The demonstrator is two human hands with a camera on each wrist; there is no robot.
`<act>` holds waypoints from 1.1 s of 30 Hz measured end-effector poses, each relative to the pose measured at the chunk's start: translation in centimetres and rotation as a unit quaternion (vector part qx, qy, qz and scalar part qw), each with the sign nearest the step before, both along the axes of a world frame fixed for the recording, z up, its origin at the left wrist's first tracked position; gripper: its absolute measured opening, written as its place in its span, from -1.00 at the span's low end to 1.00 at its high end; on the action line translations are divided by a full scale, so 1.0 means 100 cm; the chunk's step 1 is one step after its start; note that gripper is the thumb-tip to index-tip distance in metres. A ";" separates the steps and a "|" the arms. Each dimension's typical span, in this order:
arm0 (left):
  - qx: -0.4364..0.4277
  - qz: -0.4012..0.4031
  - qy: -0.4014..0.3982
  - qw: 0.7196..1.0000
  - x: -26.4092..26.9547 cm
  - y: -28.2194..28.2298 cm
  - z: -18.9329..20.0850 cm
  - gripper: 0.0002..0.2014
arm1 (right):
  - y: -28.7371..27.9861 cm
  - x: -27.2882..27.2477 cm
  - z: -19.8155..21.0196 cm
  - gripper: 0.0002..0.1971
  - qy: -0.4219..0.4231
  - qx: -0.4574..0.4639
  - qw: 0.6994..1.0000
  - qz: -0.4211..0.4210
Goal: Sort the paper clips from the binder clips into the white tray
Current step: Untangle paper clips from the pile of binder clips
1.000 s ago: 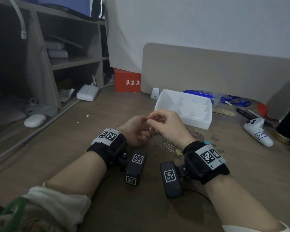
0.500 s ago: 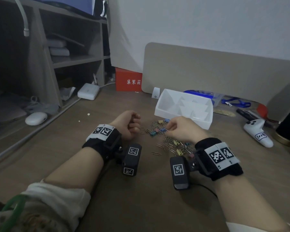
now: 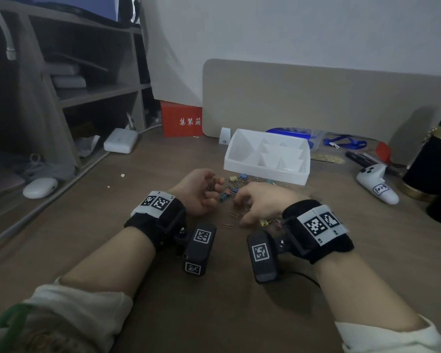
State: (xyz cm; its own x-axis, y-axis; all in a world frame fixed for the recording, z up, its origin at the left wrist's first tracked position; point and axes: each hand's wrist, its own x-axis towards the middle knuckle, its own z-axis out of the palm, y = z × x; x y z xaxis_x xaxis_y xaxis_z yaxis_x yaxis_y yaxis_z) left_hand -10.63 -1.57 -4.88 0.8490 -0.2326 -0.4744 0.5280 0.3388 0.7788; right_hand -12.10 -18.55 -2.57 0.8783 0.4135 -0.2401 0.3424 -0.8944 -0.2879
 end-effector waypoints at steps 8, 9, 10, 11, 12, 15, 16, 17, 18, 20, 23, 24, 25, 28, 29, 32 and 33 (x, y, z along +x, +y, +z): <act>0.000 -0.010 -0.012 1.000 -0.001 -0.005 -0.002 -0.65 | -0.001 0.008 -0.009 -0.78 -0.030 0.061 0.998 -0.001; 0.002 -0.011 -0.014 1.000 -0.001 -0.005 -0.002 -0.65 | -0.002 0.009 -0.010 -0.79 -0.032 0.068 0.997 0.000; 0.004 -0.012 -0.017 1.000 -0.002 -0.006 -0.002 -0.65 | -0.001 0.009 -0.011 -0.80 -0.033 0.073 0.997 0.001; 0.004 -0.013 -0.018 1.000 -0.002 -0.006 -0.002 -0.65 | -0.001 0.009 -0.011 -0.81 -0.035 0.077 0.996 0.002; 0.004 -0.014 -0.020 1.000 -0.002 -0.007 -0.002 -0.65 | -0.001 0.009 -0.012 -0.82 -0.036 0.080 0.996 0.002; 0.004 -0.013 -0.024 1.000 -0.002 -0.007 -0.003 -0.65 | 0.001 0.009 -0.012 -0.85 -0.041 0.077 0.996 0.004; 0.004 -0.013 -0.024 1.000 -0.003 -0.007 -0.003 -0.65 | 0.002 0.009 -0.012 -0.87 -0.044 0.072 0.996 0.004; 0.004 -0.013 -0.023 1.000 -0.003 -0.007 -0.003 -0.66 | 0.002 0.009 -0.012 -0.88 -0.048 0.065 0.997 0.005; 0.004 -0.014 -0.022 1.000 -0.003 -0.008 -0.003 -0.66 | 0.003 0.009 -0.013 -0.88 -0.050 0.057 0.997 0.006; 0.007 -0.017 -0.022 1.000 -0.003 -0.008 -0.004 -0.66 | 0.005 0.009 -0.013 -0.87 -0.053 0.041 0.998 0.010; 0.006 -0.018 -0.022 1.000 -0.002 -0.008 -0.004 -0.66 | 0.006 0.008 -0.013 -0.87 -0.056 0.025 0.998 0.017; 0.006 -0.017 -0.021 1.000 -0.002 -0.008 -0.004 -0.66 | 0.006 0.008 -0.014 -0.87 -0.056 0.021 0.998 0.019; 0.005 -0.017 -0.021 1.000 -0.002 -0.008 -0.004 -0.66 | 0.006 0.009 -0.014 -0.87 -0.055 0.017 0.998 0.019; 0.002 -0.017 -0.022 1.000 -0.002 -0.008 -0.004 -0.66 | 0.006 0.011 -0.016 -0.88 -0.053 0.000 0.998 0.022; 0.002 -0.016 -0.023 1.000 -0.002 -0.008 -0.004 -0.66 | 0.007 0.011 -0.016 -0.89 -0.055 -0.007 0.998 0.025; 0.002 -0.015 -0.023 1.000 -0.002 -0.008 -0.004 -0.66 | 0.006 0.011 -0.017 -0.93 -0.058 -0.025 0.997 0.038; 0.002 -0.015 -0.023 1.000 -0.002 -0.008 -0.004 -0.67 | 0.006 0.010 -0.016 -0.95 -0.059 -0.027 0.997 0.041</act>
